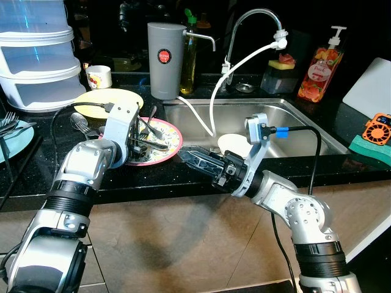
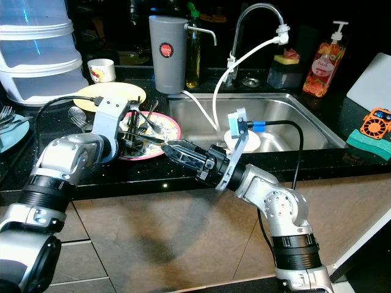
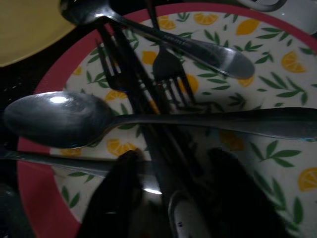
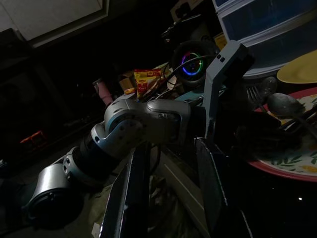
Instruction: Kitchen organization
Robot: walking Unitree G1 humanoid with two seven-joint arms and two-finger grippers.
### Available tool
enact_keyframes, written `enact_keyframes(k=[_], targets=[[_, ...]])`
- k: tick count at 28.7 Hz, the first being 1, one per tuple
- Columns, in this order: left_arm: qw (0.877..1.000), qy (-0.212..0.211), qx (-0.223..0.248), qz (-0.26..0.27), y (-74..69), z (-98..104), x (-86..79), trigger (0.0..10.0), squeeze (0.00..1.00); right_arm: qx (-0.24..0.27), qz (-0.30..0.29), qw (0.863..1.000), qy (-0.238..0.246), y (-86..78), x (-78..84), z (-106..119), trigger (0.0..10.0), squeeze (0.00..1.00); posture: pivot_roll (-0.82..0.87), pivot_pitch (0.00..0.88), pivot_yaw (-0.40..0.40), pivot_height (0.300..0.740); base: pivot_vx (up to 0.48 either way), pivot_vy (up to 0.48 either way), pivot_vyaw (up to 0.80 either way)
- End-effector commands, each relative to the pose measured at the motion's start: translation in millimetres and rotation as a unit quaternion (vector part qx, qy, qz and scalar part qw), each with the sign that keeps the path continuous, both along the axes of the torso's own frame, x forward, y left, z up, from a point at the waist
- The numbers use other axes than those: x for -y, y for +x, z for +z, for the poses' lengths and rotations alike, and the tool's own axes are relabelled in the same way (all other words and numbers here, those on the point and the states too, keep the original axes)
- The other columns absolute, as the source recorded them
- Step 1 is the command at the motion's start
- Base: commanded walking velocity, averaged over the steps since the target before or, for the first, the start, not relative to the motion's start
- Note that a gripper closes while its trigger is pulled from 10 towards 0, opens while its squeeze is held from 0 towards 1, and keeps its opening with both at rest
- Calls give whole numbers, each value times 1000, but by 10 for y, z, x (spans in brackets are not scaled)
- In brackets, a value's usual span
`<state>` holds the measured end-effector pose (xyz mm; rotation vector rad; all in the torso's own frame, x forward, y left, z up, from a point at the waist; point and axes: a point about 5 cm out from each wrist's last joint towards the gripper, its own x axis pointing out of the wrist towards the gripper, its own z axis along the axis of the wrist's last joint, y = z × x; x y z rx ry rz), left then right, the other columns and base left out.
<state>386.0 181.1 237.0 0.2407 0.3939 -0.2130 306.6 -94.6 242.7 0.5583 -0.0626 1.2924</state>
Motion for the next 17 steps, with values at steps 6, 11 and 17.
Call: enact_keyframes(k=[6, 11, 17], targets=[[999, 13, -36, 14, -24, -119, -97, 0, 0, 5, 18, 1000, -2, -40, -16, 30, 10000, 0, 36, 34, -80, 740, 0, 0, 0], [999, 14, -34, 14, -38, -110, -103, 0, 0, 5, 22, 1000, -2, -49, -17, 28, 10000, 0, 37, 25, -83, 740, 0, 0, 0], [1000, 17, -10, 21, -48, -43, -92, 0, 0, 7, 26, 1000, -1, -65, -18, 36, 10000, 0, 33, 16, -82, 740, 0, 0, 0]])
